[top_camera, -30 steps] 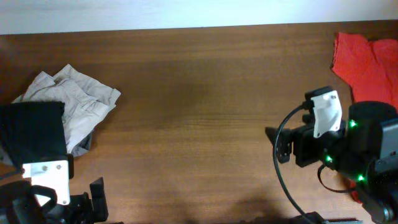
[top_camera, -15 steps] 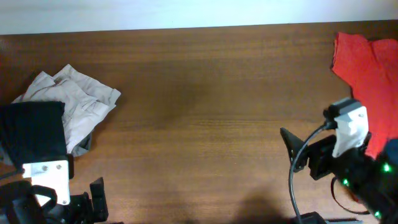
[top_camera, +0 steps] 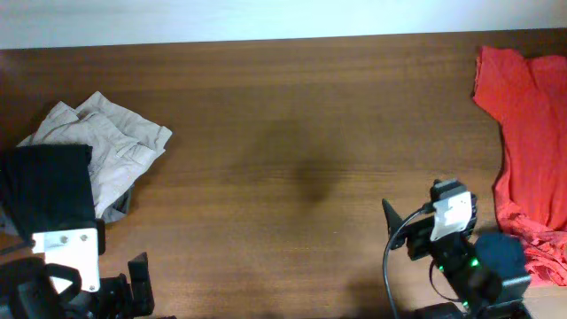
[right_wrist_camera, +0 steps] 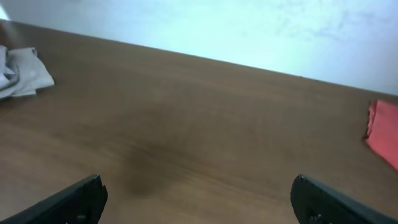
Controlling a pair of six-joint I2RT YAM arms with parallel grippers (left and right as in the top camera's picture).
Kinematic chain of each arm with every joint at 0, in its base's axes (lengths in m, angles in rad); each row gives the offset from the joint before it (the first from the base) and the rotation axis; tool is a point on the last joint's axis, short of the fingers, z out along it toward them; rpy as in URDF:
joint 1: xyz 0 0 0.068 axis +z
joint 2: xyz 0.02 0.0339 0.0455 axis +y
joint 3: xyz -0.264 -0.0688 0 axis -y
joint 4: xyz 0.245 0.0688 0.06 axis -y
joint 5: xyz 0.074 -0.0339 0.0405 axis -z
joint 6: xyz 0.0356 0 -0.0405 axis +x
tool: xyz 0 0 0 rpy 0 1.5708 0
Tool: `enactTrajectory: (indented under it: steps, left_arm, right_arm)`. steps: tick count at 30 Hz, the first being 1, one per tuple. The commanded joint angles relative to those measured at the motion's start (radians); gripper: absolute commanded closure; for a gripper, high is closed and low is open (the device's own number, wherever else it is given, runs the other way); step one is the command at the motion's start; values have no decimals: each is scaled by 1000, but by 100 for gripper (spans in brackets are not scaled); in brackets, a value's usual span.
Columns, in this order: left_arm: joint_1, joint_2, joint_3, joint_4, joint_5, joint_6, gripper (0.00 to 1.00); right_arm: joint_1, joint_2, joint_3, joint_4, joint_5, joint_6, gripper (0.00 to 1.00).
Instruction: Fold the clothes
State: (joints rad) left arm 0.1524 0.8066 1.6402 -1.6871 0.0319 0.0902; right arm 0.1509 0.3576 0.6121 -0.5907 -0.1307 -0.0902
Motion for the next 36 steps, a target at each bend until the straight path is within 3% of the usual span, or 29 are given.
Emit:
enactTrajectory:
  steps: [1, 15, 36]
  left_arm:
    - [-6, -1, -2, 0, -10, 13, 1]
    - [-6, -1, -2, 0, -10, 13, 1]
    - [-6, -1, -2, 0, -10, 13, 1]
  right_arm:
    - [-8, -122, -138, 56, 11, -7, 1]
    - [-8, -355, -424, 109, 8, -6, 1]
    - [-8, -354, -478, 119, 5, -7, 1]
